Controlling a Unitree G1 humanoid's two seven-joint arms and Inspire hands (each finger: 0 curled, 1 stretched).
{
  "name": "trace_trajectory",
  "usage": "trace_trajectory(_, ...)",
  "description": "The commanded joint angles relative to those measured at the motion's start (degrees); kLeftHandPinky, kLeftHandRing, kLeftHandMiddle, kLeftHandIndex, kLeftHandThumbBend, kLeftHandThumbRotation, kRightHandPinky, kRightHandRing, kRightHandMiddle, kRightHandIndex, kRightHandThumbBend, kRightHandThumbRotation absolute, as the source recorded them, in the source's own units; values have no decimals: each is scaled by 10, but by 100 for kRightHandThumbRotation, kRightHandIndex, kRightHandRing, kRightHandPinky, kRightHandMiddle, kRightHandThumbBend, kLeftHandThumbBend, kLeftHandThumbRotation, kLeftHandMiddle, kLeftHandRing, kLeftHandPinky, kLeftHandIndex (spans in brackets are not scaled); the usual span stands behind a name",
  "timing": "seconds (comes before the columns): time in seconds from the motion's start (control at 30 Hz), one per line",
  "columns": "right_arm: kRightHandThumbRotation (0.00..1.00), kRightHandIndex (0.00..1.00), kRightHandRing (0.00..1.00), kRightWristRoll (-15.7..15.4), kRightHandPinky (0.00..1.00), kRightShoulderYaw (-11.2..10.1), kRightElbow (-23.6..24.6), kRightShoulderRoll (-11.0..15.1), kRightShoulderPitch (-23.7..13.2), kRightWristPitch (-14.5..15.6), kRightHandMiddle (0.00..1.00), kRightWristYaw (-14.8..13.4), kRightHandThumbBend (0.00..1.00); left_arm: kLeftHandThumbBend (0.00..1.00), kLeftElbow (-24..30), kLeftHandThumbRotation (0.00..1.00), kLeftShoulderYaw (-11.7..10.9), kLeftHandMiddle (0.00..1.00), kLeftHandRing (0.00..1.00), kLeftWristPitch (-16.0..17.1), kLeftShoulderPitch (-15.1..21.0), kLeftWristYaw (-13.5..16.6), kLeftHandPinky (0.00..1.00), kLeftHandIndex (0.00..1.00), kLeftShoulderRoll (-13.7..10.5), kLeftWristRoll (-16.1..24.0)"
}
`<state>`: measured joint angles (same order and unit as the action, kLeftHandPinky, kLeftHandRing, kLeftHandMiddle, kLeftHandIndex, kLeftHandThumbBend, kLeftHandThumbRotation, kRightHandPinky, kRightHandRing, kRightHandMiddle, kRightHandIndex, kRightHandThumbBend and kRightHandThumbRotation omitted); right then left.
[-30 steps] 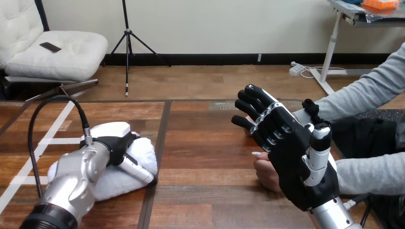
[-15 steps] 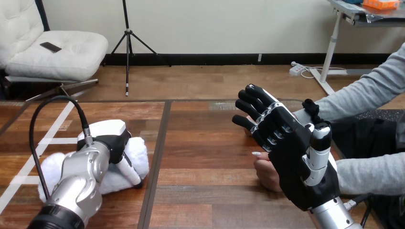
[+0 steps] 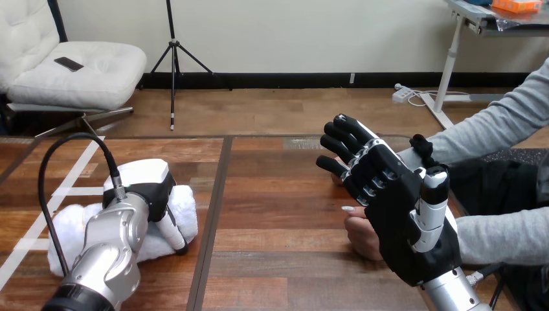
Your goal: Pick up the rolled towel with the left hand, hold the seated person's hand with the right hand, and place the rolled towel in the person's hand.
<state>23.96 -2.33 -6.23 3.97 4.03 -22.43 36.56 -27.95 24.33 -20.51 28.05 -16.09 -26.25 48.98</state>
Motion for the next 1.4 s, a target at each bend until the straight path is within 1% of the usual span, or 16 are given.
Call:
trace_trajectory(0.0,100,88,93,6,89,-5,4,-6,-40,-17,92,1,94,74,41,0,-4,49,41,9,10,34,30,50,-8,7)
trace_trajectory(0.07,100,88,93,4,89,-5,5,-6,-39,-19,92,-1,94,73,48,0,-9,50,42,18,3,45,31,51,-10,2)
trace_trajectory(0.2,100,88,93,3,89,-5,5,-6,-39,-20,92,-1,94,71,59,0,-14,51,43,28,-5,55,32,52,-12,-4)
trace_trajectory(0.23,100,88,93,2,89,-6,3,-5,-39,-21,92,-1,93,71,69,0,-19,51,43,31,-11,58,32,52,-13,-9)
trace_trajectory(0.3,100,88,93,1,89,-7,2,-4,-39,-23,92,-1,93,71,81,0,-25,49,41,35,-18,61,31,51,-14,-14)
trace_trajectory(0.43,100,88,93,0,89,-8,0,-4,-39,-25,92,-3,93,71,113,0,-50,44,36,57,-41,75,26,48,-15,-45)
trace_trajectory(0.5,100,89,93,-2,89,-8,1,-3,-38,-25,92,-4,93,72,126,0,-58,43,34,68,-50,81,26,46,-18,-55)
trace_trajectory(0.6,100,89,93,-3,89,-9,-1,-2,-38,-27,92,-5,93,72,158,0,-73,42,34,84,-73,94,25,45,-20,-69)
trace_trajectory(0.73,100,89,93,-5,89,-10,0,2,-36,-25,92,-6,92,72,211,0,-99,42,34,102,-110,113,26,44,-16,-91)
trace_trajectory(0.8,100,89,93,-4,90,-10,1,2,-36,-24,92,-6,91,71,229,0,-108,42,34,109,-124,119,26,44,-14,-99)
trace_trajectory(0.9,100,89,93,-5,90,-11,0,3,-35,-23,92,-8,90,70,264,0,-123,42,34,124,-148,132,27,44,-9,-115)
trace_trajectory(1.0,100,89,93,-7,90,-12,0,3,-34,-21,92,-12,89,68,300,0,-138,42,34,127,-172,139,28,44,0,-129)
trace_trajectory(1.1,100,89,93,-10,91,-13,-4,4,-35,-23,92,-14,88,67,328,0,-154,42,33,142,-195,151,27,44,13,-152)
trace_trajectory(1.2,100,89,93,-18,91,-14,-8,5,-36,-28,92,-18,88,67,350,0,-165,41,33,166,-218,172,27,44,22,-168)
trace_trajectory(1.23,100,89,93,-19,91,-14,-9,5,-36,-28,92,-19,88,67,359,0,-172,41,33,181,-230,184,27,44,29,-180)
trace_trajectory(1.37,100,89,93,-19,91,-16,-15,7,-38,-28,92,-17,87,66,379,0,-187,41,33,221,-260,210,28,44,47,-214)
